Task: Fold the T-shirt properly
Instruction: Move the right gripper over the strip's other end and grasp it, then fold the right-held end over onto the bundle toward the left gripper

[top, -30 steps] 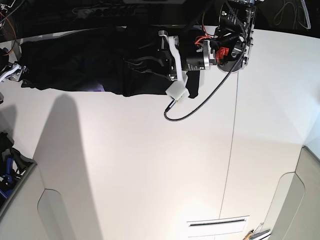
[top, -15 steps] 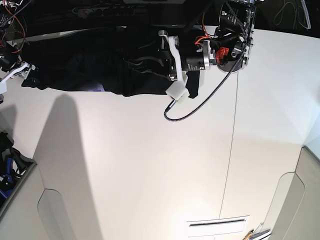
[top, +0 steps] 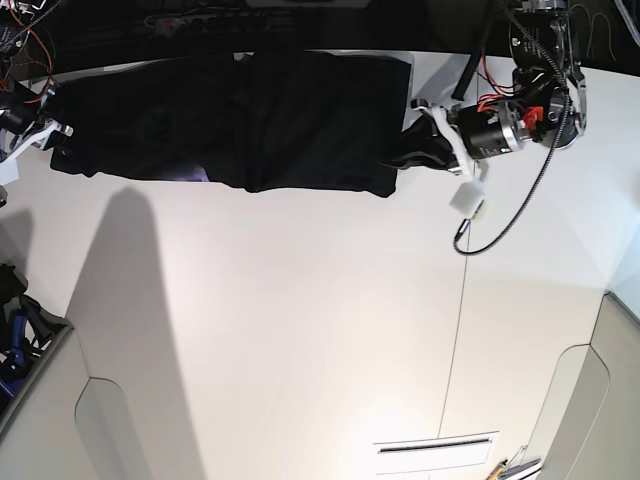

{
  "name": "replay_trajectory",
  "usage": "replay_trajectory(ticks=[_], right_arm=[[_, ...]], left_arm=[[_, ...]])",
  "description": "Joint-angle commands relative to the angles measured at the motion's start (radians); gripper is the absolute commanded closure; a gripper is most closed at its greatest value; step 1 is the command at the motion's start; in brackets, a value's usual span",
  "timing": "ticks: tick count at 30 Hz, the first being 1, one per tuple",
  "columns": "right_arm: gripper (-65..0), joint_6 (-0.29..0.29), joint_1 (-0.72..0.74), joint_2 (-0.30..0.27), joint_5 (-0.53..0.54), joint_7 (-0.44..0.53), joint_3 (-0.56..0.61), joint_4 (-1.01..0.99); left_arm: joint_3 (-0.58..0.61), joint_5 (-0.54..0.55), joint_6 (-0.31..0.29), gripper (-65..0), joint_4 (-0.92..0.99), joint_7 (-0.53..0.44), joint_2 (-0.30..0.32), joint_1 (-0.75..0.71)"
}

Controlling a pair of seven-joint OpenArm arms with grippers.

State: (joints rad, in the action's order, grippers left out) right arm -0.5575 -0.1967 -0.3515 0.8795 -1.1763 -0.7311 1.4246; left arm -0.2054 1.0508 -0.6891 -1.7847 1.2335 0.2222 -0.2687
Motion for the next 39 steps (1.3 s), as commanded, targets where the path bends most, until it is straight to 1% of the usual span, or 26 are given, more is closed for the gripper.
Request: replay_trajectory(ticks=[1, 2, 6, 8, 11, 14, 16, 19, 21, 24, 26, 30, 34, 37, 39], right_arm=[[0.0, -0.014, 0.005, -0.019, 0.053, -0.007, -0.007, 0.024], [0.0, -0.023, 0.005, -0.019, 0.084, -0.029, -0.007, 0.032], [0.0, -0.023, 0.002, -0.005, 0.219, -0.153, -0.007, 0.092], [0.0, -0.023, 0.0, 0.024, 0.269, -0.189, -0.007, 0.146], [0.0, -0.023, 0.0, 0.106, 0.319, -0.22, -0.007, 0.265], [0.0, -0.023, -0.001, 0.202, 0.352, -0.22, 0.012, 0.387], [0.0, -0.023, -0.001, 0.252, 0.351, -0.22, 0.061, 0.446], [0.0, -0.026, 0.0, 0.306, 0.349, -0.217, 0.189, 0.473], [0.0, -0.034, 0.0, 0.333, 0.316, -0.203, 0.296, 0.472], [0.0, -0.034, 0.0, 0.359, 0.232, -0.135, 0.468, 0.47], [0.0, -0.034, 0.003, 0.36, 0.167, -0.064, 0.578, 0.47], [0.0, -0.033, 0.005, 0.36, -0.001, 0.117, 0.771, 0.469], [0.0, -0.029, 0.006, 0.36, -0.157, 0.222, 0.923, 0.465], [0.0, -0.021, 0.006, 0.36, -0.263, 0.288, 1.004, 0.444], [0.0, -0.014, 0.01, 0.36, -0.314, 0.323, 1.043, 0.418]], left_arm=[[-0.021, -0.01, -0.009, 0.0, -0.013, -0.026, 0.007, -0.008], [-0.037, -0.045, -0.009, 0.0, -0.008, -0.05, 0.015, -0.021], [-0.047, -0.162, -0.009, 0.0, 0.045, -0.139, 0.03, -0.066], [-0.047, -0.191, -0.002, 0.0, 0.082, -0.15, 0.03, -0.07], [-0.047, -0.198, -0.002, 0.0, 0.13, -0.154, 0.03, -0.069], [-0.047, -0.196, -0.001, 0.0, 0.142, -0.154, 0.03, -0.069], [-0.047, -0.196, -0.001, 0.0, 0.142, -0.153, 0.03, -0.069], [-0.047, -0.196, -0.001, 0.0, 0.142, -0.153, 0.03, -0.069], [-0.047, -0.196, -0.001, 0.0, 0.142, -0.153, 0.03, -0.069], [-0.047, -0.195, -0.001, 0.0, 0.142, -0.153, 0.03, -0.069], [-0.047, -0.195, -0.001, 0.0, 0.142, -0.153, 0.03, -0.069], [-0.047, -0.195, 0.0, 0.0, 0.142, -0.153, 0.03, -0.069], [-0.047, -0.195, 0.0, 0.0, 0.142, -0.153, 0.03, -0.069], [-0.047, -0.195, 0.001, 0.0, 0.142, -0.153, 0.03, -0.069], [-0.047, -0.195, 0.001, 0.0, 0.142, -0.153, 0.03, -0.069]])
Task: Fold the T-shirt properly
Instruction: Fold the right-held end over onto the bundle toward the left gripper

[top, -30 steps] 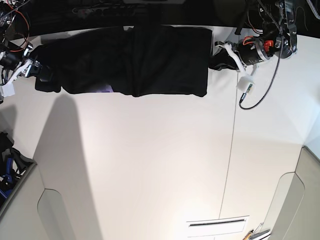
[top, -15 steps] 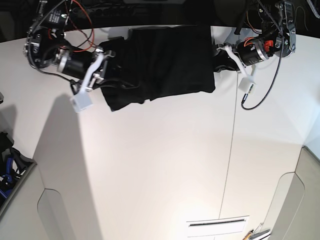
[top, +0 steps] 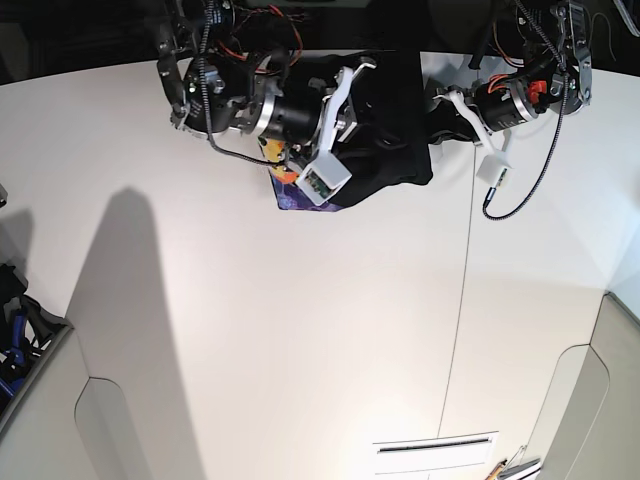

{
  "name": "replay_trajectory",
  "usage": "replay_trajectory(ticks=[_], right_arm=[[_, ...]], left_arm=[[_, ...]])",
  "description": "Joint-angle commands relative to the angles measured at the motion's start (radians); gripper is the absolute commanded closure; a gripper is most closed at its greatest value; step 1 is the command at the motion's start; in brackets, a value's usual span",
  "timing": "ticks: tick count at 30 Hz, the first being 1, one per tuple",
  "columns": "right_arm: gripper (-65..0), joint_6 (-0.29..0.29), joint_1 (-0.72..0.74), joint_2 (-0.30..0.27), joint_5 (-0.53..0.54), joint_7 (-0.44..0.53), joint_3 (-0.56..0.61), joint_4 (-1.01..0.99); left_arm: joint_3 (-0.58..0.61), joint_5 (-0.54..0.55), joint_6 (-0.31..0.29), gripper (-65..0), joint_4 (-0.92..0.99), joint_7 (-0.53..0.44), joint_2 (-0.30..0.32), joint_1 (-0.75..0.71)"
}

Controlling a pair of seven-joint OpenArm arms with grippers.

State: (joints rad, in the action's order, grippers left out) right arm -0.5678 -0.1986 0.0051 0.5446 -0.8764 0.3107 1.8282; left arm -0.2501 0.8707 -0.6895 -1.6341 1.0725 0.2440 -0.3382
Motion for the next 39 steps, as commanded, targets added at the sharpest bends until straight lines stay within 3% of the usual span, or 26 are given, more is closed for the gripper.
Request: replay_trajectory(ticks=[1, 11, 12, 15, 17, 23, 29, 33, 39], right_arm=[[0.0, -0.002, 0.014, 0.004, 0.007, 0.031, 0.016, 0.001], [0.0, 0.0, 0.063, 0.049, 0.005, 0.031, 0.042, -0.126], [-3.1, 0.0, 0.063, 0.052, 0.006, 0.031, 0.042, -0.125], [-22.2, 0.0, 0.063, 0.061, 0.009, 0.023, 0.042, -0.125], [-27.5, 0.0, 0.063, 0.062, 0.026, 0.011, 0.042, -0.125], [-27.6, -0.002, 0.069, 0.061, 0.122, -0.053, 0.041, -0.074], [-27.6, -0.002, 0.082, 0.061, 0.119, -0.115, 0.041, 0.082], [-27.6, -0.001, 0.082, 0.061, 0.062, -0.12, 0.041, 0.131], [-27.6, 0.0, 0.082, 0.061, -0.047, -0.124, -0.011, 0.141]], left_arm=[[-0.003, -0.015, 0.001, 0.0, -0.008, 0.008, 0.008, 0.0], [-0.003, -0.003, 0.001, 0.0, -0.008, 0.008, 0.008, 0.0], [-0.003, 0.008, 0.001, 0.0, -0.008, 0.008, 0.008, 0.001], [-0.003, 0.036, 0.002, 0.0, -0.008, 0.008, 0.008, 0.003], [-0.003, 0.055, 0.001, 0.0, -0.008, 0.008, 0.008, 0.006], [-0.003, 0.128, -0.009, 0.0, -0.01, 0.008, 0.009, 0.009], [-0.021, 0.135, -0.009, -0.5, -0.011, 0.009, 0.009, 0.009], [-0.065, 0.136, -0.009, -10.3, -0.011, 0.009, 0.013, 0.009], [-0.19, 0.184, -0.009, -10.7, -0.042, 0.01, 0.065, 0.009]])
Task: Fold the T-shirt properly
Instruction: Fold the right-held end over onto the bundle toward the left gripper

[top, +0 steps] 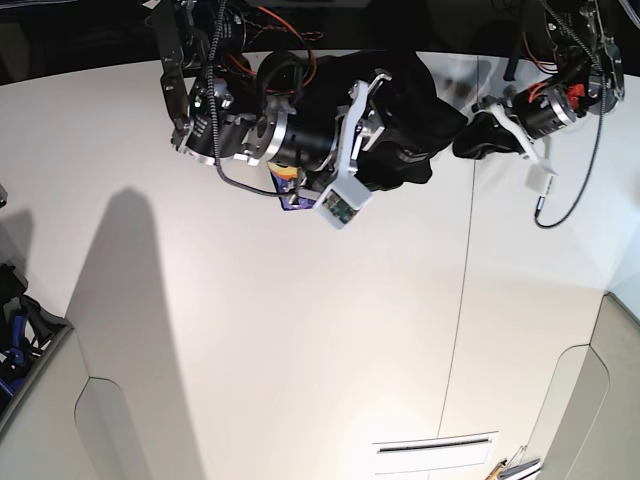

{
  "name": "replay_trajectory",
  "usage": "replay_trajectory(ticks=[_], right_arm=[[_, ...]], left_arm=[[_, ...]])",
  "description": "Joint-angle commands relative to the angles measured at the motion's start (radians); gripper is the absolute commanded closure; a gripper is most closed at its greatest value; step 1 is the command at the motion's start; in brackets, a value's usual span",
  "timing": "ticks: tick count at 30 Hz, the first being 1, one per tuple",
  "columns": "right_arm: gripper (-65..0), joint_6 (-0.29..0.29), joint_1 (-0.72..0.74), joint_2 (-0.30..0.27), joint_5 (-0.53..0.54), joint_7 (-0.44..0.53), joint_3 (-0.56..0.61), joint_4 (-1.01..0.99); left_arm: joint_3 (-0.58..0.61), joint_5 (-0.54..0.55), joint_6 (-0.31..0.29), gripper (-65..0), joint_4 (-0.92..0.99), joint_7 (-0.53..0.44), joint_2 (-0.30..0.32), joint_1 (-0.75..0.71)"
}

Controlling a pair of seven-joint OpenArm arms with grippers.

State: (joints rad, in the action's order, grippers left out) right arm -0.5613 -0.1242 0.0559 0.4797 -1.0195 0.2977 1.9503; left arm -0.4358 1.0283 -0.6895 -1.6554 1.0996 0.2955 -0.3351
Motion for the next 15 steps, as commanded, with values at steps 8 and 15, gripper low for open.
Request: replay_trajectory(ticks=[8, 15], right_arm=[[-3.3, 0.005, 0.008, 0.002, 0.044, -0.022, -0.198, 0.019], [0.0, -0.016, 0.004, 0.002, 0.258, -0.122, -0.29, 0.019]], left_arm=[[-0.161, 0.292, -0.009, -9.5, -0.153, 0.112, 0.02, 0.0], [-0.107, 0.455, -0.009, -1.2, -0.272, 0.192, -0.066, -0.044]])
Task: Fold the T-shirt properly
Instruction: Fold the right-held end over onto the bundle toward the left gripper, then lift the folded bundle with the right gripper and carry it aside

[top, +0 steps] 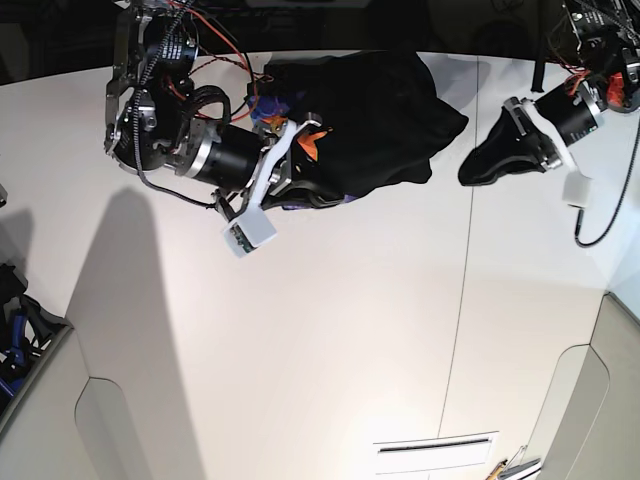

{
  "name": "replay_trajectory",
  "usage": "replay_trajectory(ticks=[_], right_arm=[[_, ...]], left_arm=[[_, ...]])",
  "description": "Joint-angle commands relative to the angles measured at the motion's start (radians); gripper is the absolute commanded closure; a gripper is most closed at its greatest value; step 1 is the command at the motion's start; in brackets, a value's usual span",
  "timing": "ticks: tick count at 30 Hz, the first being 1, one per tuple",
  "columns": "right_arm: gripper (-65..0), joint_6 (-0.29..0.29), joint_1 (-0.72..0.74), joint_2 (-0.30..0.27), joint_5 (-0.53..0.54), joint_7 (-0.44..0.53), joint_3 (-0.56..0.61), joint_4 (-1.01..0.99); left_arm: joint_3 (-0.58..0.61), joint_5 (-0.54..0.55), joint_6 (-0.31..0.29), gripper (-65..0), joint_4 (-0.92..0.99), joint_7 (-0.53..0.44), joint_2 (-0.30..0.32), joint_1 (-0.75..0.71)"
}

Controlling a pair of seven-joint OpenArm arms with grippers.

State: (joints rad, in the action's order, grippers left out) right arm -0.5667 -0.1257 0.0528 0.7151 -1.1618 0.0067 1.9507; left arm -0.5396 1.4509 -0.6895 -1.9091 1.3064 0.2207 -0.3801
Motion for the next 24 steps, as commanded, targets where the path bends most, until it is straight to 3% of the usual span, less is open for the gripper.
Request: replay_trajectory(ticks=[1, 4, 8, 12, 17, 20, 24], right_arm=[[0.0, -0.014, 0.0, 0.005, 0.037, 0.005, 0.001, 0.018], [0.0, -0.014, -0.031, 0.005, 0.043, -0.002, 0.001, 0.017], [0.0, -0.014, -0.085, -0.026, 0.04, -0.002, 0.001, 0.012], [0.0, -0.013, -0.129, -0.076, -0.047, 0.004, 0.001, -0.034], [0.0, -0.004, -0.138, -0.138, -0.079, 0.045, 0.001, -0.15], [0.0, -0.003, -0.138, -0.15, -0.076, 0.047, 0.001, -0.172], [0.0, -0.003, -0.132, -0.15, -0.01, 0.016, 0.001, -0.139]], left_arm=[[0.019, 0.033, -0.009, -0.8, -0.031, -0.015, -0.004, -0.006], [0.116, 0.033, -0.009, -0.8, -0.037, -0.016, -0.016, -0.019], [0.254, -0.093, -0.009, -0.7, -0.023, -0.024, -0.015, -0.019], [0.306, -0.324, -0.009, -0.7, 0.026, -0.076, -0.015, -0.019], [0.304, -0.615, 0.011, -0.7, 0.133, -0.279, 0.017, -0.016], [0.304, -0.639, 0.06, -0.7, 0.148, -0.324, 0.043, -0.015], [0.299, -0.537, 0.071, -0.7, 0.142, -0.287, 0.065, 0.01]])
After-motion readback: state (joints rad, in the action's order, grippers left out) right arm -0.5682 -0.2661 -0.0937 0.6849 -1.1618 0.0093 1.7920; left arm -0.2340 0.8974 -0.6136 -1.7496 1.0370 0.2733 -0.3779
